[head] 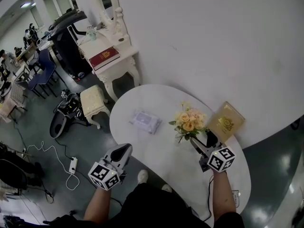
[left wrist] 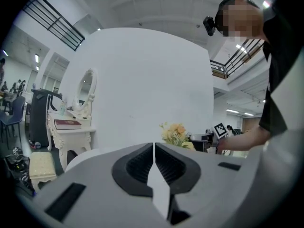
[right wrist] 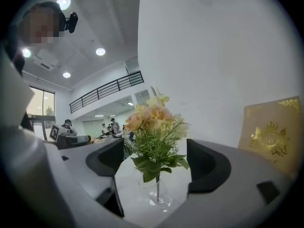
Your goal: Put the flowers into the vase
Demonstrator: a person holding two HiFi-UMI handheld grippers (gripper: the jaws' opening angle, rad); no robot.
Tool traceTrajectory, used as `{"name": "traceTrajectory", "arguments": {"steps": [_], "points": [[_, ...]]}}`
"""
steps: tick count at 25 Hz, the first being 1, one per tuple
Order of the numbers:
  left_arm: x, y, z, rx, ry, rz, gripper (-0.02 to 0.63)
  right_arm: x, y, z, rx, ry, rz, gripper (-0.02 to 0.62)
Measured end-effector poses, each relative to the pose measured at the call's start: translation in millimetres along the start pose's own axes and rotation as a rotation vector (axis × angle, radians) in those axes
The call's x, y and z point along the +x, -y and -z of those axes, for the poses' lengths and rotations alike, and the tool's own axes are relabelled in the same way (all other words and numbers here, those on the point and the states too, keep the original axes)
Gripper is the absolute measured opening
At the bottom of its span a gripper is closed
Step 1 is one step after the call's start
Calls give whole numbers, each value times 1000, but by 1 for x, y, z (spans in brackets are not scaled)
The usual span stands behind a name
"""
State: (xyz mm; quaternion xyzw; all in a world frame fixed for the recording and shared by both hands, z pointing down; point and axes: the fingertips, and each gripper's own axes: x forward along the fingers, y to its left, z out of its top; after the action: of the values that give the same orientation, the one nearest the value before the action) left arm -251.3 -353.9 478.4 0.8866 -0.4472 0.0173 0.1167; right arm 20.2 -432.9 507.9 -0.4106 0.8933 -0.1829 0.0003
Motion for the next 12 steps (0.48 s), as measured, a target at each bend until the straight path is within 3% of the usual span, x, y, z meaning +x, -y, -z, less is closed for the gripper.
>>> {"name": "traceTrajectory", "arguments": {"steps": [10,11,12], "points": [[-8,55,-10,21,61,-7,20,-74,-23,-18,-55,54,-30,385],[-9,60,-10,24,65,-5,20,-83,-26,-23,-68,75,-24,344],[-10,66,-12,27,63,-7,20,-91,-29,-29,-90,96,-15,233]]}}
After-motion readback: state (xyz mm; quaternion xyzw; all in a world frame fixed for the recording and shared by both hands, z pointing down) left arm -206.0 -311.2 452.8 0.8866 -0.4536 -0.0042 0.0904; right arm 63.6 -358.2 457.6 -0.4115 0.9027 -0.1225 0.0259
